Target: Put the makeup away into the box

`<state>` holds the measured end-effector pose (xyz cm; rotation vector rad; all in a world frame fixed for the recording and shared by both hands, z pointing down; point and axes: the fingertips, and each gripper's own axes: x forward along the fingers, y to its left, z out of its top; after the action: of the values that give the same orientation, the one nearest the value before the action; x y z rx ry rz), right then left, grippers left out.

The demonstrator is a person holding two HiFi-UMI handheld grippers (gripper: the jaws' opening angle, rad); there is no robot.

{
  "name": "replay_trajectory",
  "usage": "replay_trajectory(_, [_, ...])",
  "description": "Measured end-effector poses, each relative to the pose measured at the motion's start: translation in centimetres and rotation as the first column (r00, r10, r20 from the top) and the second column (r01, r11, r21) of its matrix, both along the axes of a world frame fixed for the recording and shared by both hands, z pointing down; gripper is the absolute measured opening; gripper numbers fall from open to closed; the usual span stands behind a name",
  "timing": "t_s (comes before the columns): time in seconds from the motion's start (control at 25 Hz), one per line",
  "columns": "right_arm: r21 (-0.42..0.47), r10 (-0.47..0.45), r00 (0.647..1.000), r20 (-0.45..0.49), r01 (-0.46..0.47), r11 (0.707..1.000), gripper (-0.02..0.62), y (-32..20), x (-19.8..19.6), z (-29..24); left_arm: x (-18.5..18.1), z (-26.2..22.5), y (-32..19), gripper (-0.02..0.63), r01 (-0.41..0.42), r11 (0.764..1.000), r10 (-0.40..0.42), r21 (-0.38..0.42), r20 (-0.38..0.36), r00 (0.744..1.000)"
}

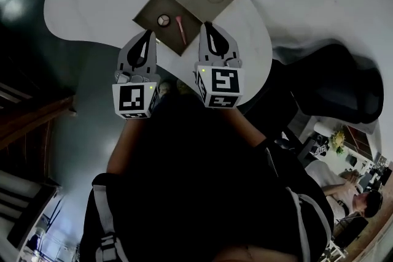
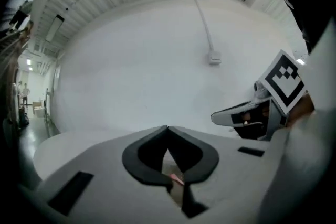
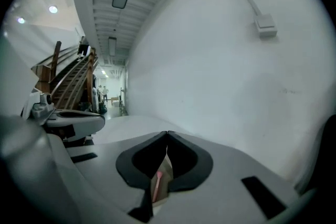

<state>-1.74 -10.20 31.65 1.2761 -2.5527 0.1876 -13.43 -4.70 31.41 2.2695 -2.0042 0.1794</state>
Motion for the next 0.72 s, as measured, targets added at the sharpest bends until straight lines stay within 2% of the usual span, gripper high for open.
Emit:
replay_trajectory(0.36, [0.157,-0.067,0.995,0.073,0.055,0.986,0.025,3.7,1.5,-7.2,1.0,-6.5,3.2,0.008,0.023,0.994,-0.025,0.110,0.017,1.000])
replay_trajectory(0.48, [0.162,-0.102,0.991,0.088,0.087,0.983,0.023,4.2,1.2,-7.9,1.1,-7.7,3.9,0.008,0.042,0.992,-0.047,0.117,0.038,0.998])
replay_trajectory(0.72, [0.188,-0.109,0.991,0.083,0.092,0.978,0.023,4.9,1.1,-8.9,1.2,-8.8,4.8,0.008,0.035,0.991,-0.042,0.131,0.053,0.998])
